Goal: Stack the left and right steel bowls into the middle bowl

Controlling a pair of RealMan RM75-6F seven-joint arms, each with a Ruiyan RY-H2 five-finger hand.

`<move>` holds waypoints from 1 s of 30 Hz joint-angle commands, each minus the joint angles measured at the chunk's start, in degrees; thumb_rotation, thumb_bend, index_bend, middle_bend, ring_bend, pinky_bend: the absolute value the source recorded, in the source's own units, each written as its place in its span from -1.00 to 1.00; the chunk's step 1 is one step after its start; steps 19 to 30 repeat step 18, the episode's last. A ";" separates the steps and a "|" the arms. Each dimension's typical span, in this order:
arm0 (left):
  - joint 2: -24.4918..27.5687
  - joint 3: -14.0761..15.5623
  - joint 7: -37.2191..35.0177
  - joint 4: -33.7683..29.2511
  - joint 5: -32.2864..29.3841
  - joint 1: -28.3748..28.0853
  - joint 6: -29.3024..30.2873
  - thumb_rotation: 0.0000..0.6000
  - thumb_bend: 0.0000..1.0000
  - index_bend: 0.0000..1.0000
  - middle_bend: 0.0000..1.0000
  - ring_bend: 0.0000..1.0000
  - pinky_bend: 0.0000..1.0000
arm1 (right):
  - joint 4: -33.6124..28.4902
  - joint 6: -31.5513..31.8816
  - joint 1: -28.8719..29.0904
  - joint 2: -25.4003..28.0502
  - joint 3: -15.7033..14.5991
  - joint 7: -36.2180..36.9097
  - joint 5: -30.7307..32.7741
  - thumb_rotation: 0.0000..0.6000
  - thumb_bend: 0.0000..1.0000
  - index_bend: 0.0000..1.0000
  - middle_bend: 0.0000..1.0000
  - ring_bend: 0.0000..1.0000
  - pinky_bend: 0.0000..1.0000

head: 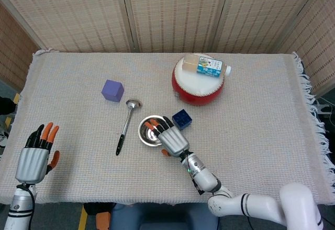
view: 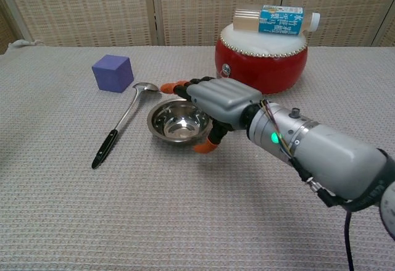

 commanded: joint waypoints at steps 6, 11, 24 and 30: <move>5.66 2.95 -4.52 -6.83 -2.11 5.28 1.26 1.00 -0.11 -1.00 -1.00 -1.00 -0.69 | -21.16 22.79 -18.99 26.07 -12.53 -2.60 -8.15 1.00 -0.87 -1.00 -1.00 -1.00 -1.00; 6.92 3.52 -4.25 -7.93 -1.17 5.94 1.10 1.00 -0.13 -1.00 -1.00 -1.00 -0.72 | -17.63 37.28 -31.56 30.48 -20.76 3.82 -14.69 1.00 -0.87 -1.00 -1.00 -1.00 -1.00; 6.72 3.07 -5.02 -7.14 0.49 6.09 1.61 1.00 -0.13 -1.00 -1.00 -1.00 -0.72 | -14.09 43.78 -37.33 32.95 -22.08 12.74 -18.91 1.00 -0.87 -1.00 -1.00 -1.00 -1.00; 6.72 3.07 -5.02 -7.14 0.49 6.09 1.61 1.00 -0.13 -1.00 -1.00 -1.00 -0.72 | -14.09 43.78 -37.33 32.95 -22.08 12.74 -18.91 1.00 -0.87 -1.00 -1.00 -1.00 -1.00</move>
